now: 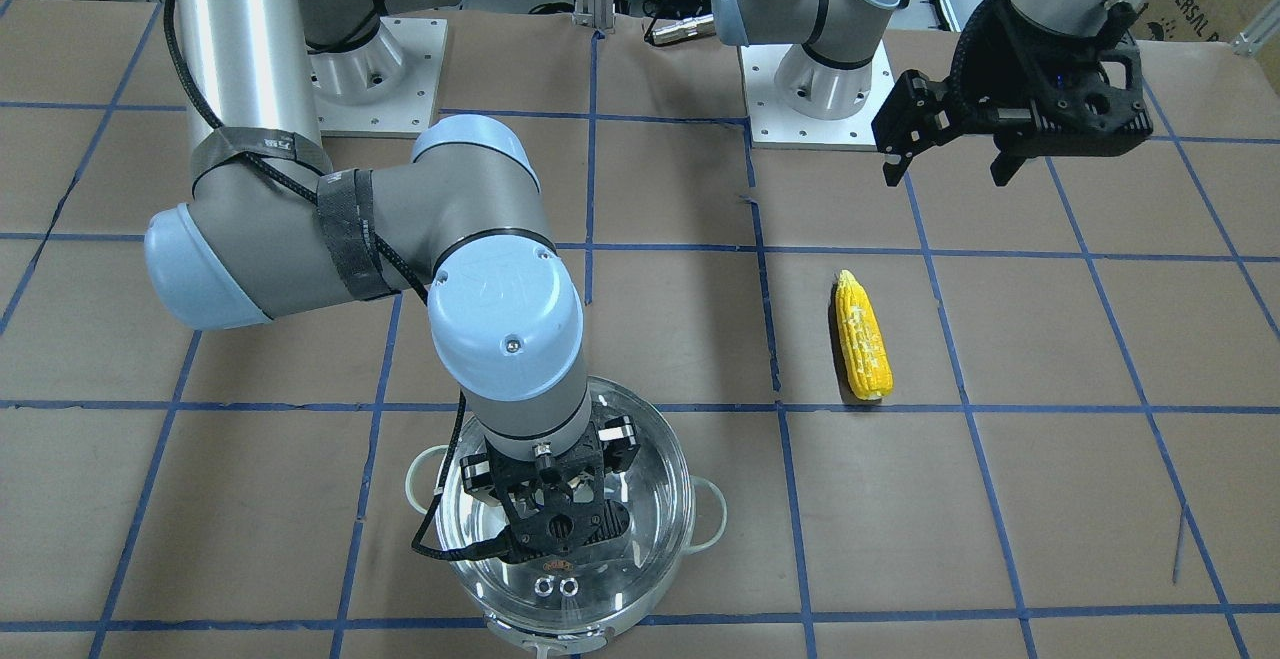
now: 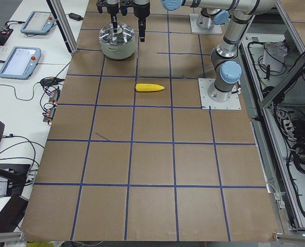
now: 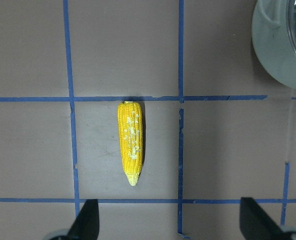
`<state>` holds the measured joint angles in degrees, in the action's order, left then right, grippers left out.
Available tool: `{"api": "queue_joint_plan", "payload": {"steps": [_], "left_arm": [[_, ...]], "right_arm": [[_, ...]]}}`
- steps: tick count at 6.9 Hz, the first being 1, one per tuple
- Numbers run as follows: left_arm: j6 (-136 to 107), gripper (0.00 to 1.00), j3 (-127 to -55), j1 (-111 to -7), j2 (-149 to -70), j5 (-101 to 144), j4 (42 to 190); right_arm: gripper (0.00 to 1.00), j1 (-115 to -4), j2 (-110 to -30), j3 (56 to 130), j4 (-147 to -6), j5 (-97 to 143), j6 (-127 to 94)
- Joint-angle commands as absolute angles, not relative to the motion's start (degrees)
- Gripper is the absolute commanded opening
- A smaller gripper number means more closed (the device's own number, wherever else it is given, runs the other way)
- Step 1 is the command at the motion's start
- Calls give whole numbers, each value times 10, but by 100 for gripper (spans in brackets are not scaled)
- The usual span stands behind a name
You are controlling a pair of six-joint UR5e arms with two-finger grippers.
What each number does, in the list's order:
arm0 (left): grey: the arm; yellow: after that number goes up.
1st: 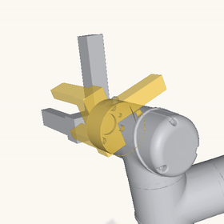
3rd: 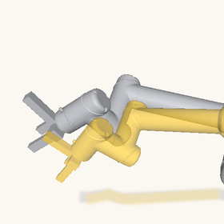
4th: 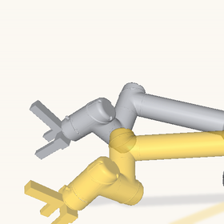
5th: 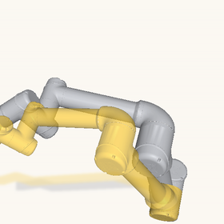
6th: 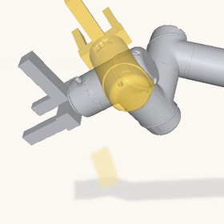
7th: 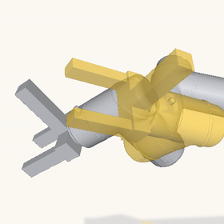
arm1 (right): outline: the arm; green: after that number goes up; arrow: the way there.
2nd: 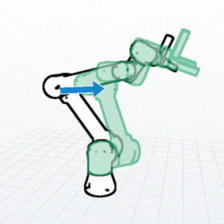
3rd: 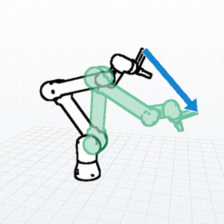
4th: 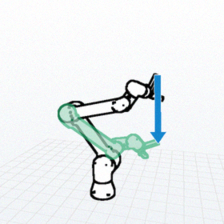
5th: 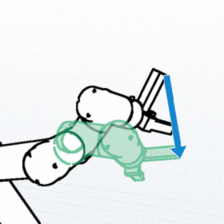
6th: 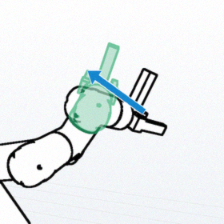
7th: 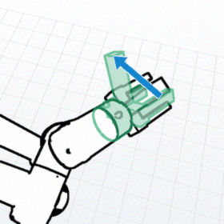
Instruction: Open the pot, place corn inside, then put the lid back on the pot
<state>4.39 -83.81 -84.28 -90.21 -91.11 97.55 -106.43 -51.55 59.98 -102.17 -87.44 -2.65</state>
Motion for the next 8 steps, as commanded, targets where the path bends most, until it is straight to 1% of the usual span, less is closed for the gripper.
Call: {"api": "queue_joint_plan", "payload": {"steps": [1,2,3,4,6,7,8], "left_arm": [[44,100,-838,-838,-903,-911,982],[44,100,-838,-839,-906,-911,982],[44,100,-838,-838,-908,-911,982],[44,100,-838,-838,-909,-911,982],[44,100,-833,-838,-916,-911,980],[47,100,-842,-833,-934,-908,975],[75,100,-847,-824,-972,-909,950]], "right_arm": [[40,-1066,-516,600,-1019,-875,-25],[30,-1066,-516,599,-1018,-875,-25],[23,-1066,-516,598,-1017,-875,-25],[21,-1065,-517,590,-1007,-876,-25],[21,-1060,-532,557,-946,-881,-7],[21,-1050,-539,540,-916,-904,17],[21,-1029,-563,544,-899,-905,53]]}}
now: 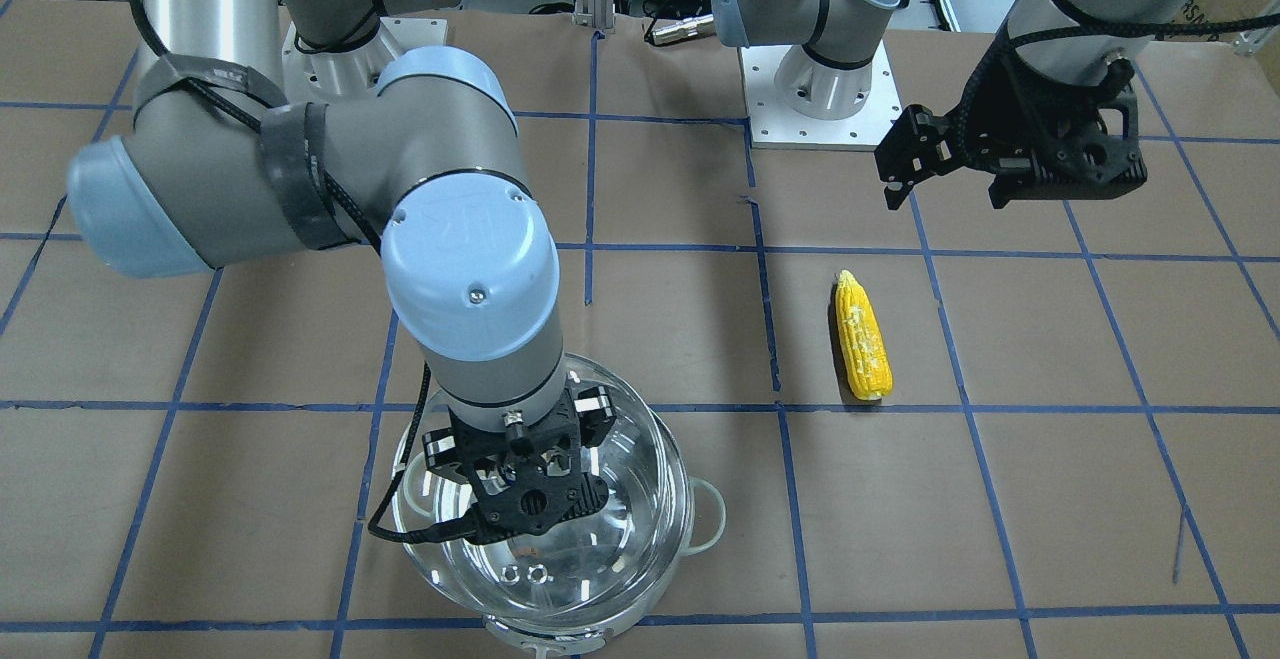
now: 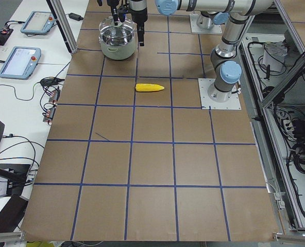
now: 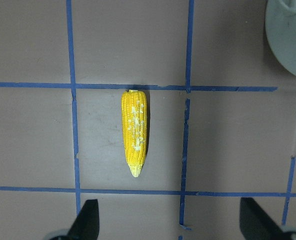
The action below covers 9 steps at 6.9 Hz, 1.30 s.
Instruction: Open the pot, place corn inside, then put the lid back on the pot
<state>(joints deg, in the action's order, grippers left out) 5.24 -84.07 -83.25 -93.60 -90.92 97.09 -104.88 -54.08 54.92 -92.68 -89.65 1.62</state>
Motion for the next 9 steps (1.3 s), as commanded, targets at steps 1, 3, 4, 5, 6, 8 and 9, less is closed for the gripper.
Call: {"api": "queue_joint_plan", "payload": {"steps": [1,3,4,5,6,8,9], "left_arm": [[108,100,-849,-818,-1023,-908,900],[126,100,-852,-806,-1084,-910,901],[144,100,-875,-789,-1092,-910,897],[152,100,-924,-764,-1090,-908,863],[150,100,-980,-764,-1085,-910,785],[148,100,-1079,-767,-1078,-910,648],[151,100,-1114,-768,-1077,-909,609]], "right_arm": [[21,-983,-592,549,-882,-903,105],[22,-926,-668,608,-863,-897,130],[22,-925,-725,673,-870,-896,130],[22,-924,-786,740,-875,-895,130],[23,-923,-821,776,-886,-895,126],[24,-923,-854,791,-859,-897,118],[24,-927,-858,789,-856,-896,118]]}}
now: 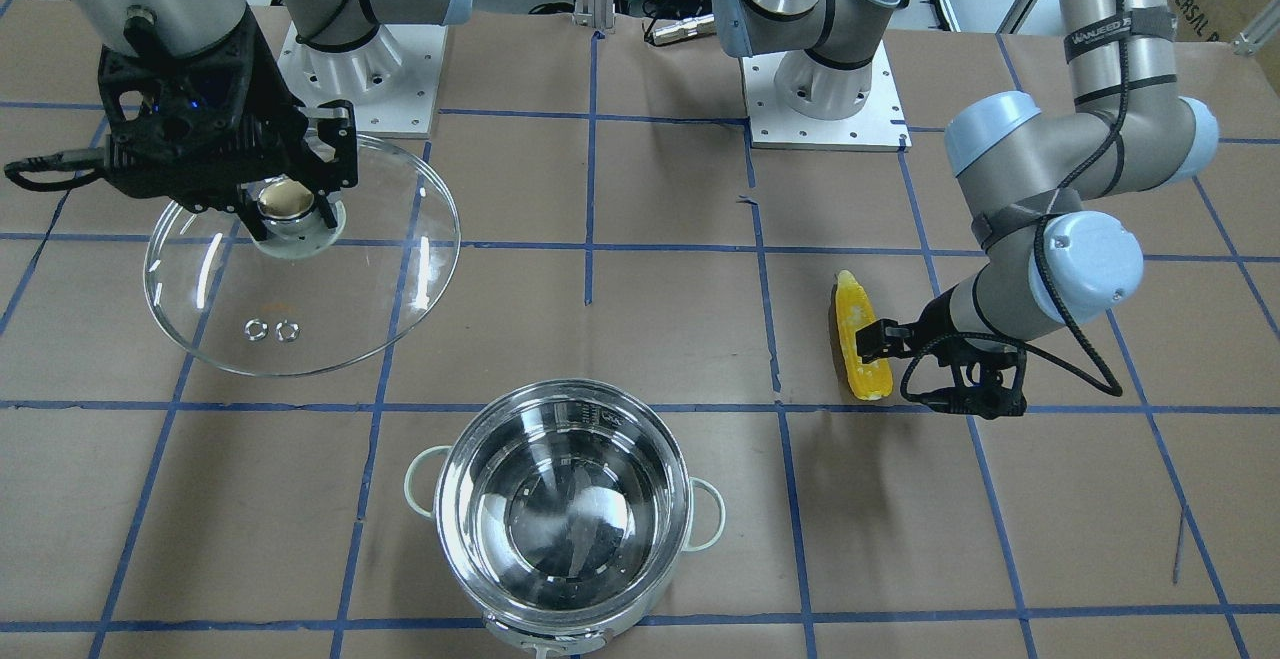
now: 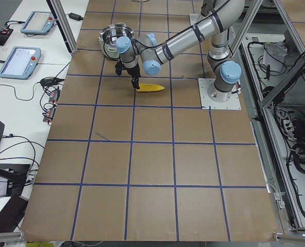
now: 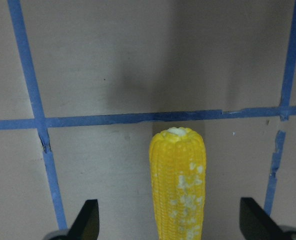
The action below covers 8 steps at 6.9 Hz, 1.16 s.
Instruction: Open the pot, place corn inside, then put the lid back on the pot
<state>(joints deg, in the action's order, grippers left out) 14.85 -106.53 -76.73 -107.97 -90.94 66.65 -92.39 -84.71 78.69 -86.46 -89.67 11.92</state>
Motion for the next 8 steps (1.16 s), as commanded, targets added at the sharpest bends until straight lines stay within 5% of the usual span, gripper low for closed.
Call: {"api": "queue_joint_plan", "payload": {"steps": [1,3,4,5,6,8], "left_arm": [[152,100,-1124,-768,-1082,-909,594],[152,100,-1128,-769,-1093,-907,593],[154,85,-1135,-769,-1093,-908,590],[150,46,-1135,-769,-1095,-905,572],[154,30,-1136,-769,-1095,-904,572],[148,21,-1128,-770,-1077,-897,582]], "right_arm": [[24,-932,-859,794,-860,-896,118],[24,-927,-865,827,-907,-895,123],[24,-925,-867,857,-946,-897,118],[24,-919,-869,883,-954,-900,119],[24,-911,-870,889,-948,-903,119],[24,-909,-879,877,-919,-900,119]]}}
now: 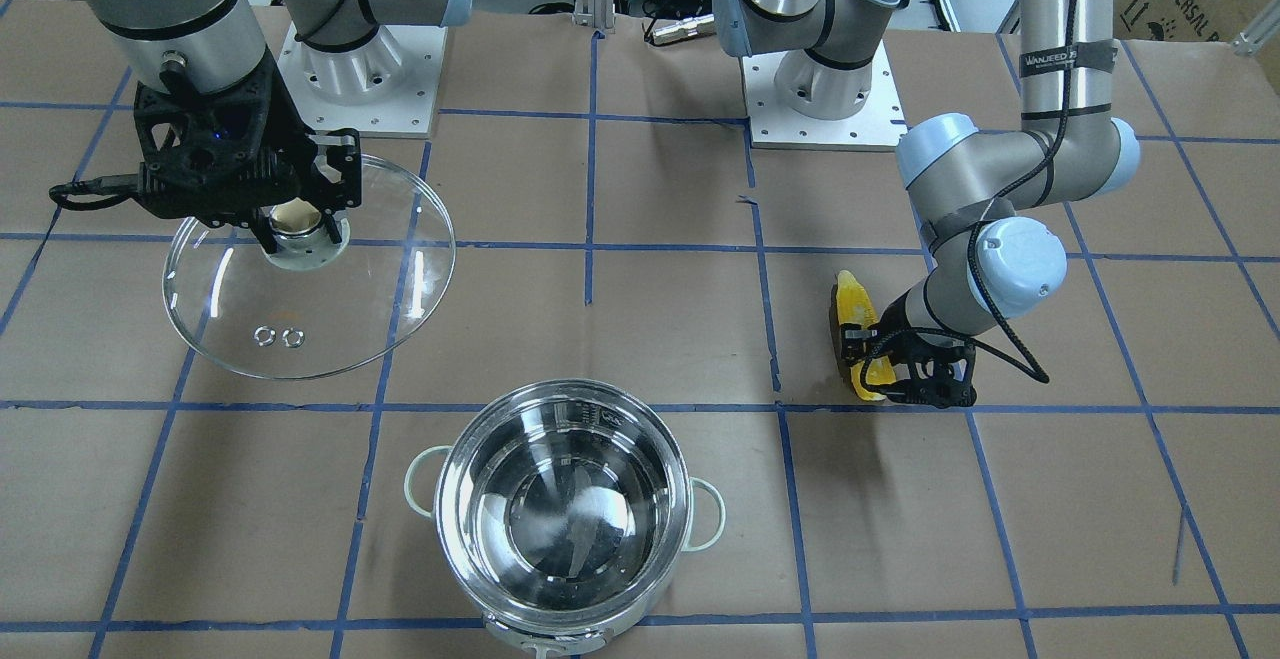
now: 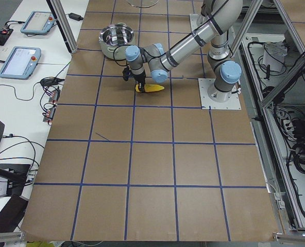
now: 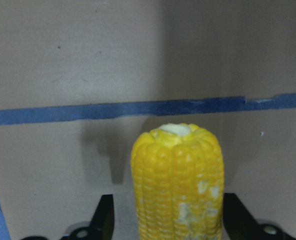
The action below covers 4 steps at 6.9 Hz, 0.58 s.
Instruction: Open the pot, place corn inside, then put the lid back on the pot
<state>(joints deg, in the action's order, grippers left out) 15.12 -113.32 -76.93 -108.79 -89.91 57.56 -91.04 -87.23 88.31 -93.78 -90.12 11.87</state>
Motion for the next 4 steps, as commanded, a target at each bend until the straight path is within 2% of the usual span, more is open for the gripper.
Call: {"api": "queue_joint_plan", "payload": {"steps": [1,4], "left_arm": [[148,21,-1106,-771,-1071,-900,587],[94,19,-939,-840,-1063,-876,741]], "right_arm": [[24,-908,-879,869,-891,-897,120],[25,-906,-882,850,-838,-904,118]]}}
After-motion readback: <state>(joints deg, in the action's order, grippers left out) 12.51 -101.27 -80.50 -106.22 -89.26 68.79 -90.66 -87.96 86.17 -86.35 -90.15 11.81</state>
